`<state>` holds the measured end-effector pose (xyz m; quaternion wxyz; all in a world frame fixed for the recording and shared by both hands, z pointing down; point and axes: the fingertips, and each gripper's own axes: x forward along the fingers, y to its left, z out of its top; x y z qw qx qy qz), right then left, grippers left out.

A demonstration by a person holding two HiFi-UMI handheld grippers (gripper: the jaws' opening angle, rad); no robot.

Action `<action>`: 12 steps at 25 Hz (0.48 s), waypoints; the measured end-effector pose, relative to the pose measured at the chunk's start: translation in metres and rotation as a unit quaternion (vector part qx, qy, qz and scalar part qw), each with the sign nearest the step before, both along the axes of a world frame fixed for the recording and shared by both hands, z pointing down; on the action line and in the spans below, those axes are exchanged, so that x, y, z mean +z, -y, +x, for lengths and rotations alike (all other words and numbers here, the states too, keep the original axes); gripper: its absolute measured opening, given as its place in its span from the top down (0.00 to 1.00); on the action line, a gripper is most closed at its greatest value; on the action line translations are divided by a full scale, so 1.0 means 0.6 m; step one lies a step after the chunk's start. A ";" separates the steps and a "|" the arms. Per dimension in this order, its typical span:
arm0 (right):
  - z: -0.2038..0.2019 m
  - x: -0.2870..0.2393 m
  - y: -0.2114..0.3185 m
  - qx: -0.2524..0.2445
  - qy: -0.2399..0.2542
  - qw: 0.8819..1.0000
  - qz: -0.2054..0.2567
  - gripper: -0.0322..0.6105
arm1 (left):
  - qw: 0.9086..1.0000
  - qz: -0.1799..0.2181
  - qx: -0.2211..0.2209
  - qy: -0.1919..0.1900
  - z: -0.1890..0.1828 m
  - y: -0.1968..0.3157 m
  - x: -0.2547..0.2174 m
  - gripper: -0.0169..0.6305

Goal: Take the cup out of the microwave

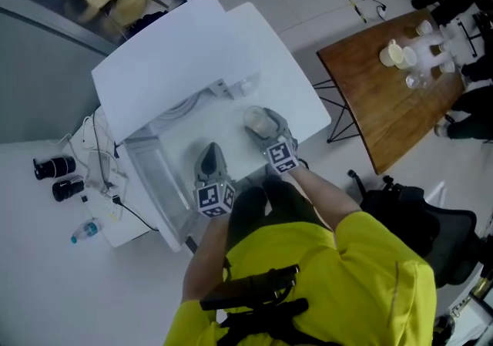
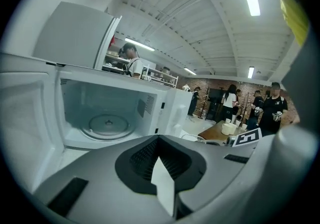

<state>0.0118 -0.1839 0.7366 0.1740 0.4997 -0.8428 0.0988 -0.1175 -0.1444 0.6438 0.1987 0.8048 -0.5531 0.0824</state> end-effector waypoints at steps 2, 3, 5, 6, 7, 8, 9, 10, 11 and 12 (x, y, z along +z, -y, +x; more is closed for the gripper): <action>0.043 0.013 0.011 0.020 -0.003 1.000 -0.005 0.42 | 1.000 -0.003 0.013 0.001 0.026 0.001 0.006 0.99; 0.061 0.020 0.017 0.029 -0.003 1.000 -0.007 0.42 | 1.000 -0.005 0.019 0.003 0.038 0.001 0.008 0.99; 0.094 0.035 0.030 0.046 -0.004 0.999 -0.013 0.42 | 1.000 -0.008 0.028 0.006 0.057 0.001 0.012 0.99; 0.107 0.042 0.036 0.053 -0.004 0.998 -0.016 0.42 | 0.999 -0.009 0.030 0.007 0.064 0.001 0.014 0.99; 0.118 0.049 0.043 0.060 -0.004 0.998 -0.018 0.42 | 0.999 -0.010 0.032 0.008 0.070 0.001 0.016 0.99; 0.128 0.054 0.050 0.065 -0.004 0.998 -0.020 0.42 | 0.999 -0.011 0.033 0.009 0.074 0.001 0.019 0.99; 0.135 0.058 0.056 0.069 -0.003 0.997 -0.021 0.42 | 0.999 -0.012 0.034 0.010 0.077 0.001 0.021 0.99; 0.141 0.062 0.062 0.072 -0.003 0.997 -0.023 0.42 | 0.999 -0.013 0.033 0.011 0.079 0.001 0.023 0.99; 0.145 0.066 0.067 0.075 -0.003 0.997 -0.024 0.42 | 0.999 -0.014 0.033 0.012 0.080 0.001 0.026 0.99; 0.149 0.069 0.072 0.077 -0.003 0.997 -0.025 0.42 | 0.999 -0.015 0.032 0.013 0.081 0.001 0.027 0.99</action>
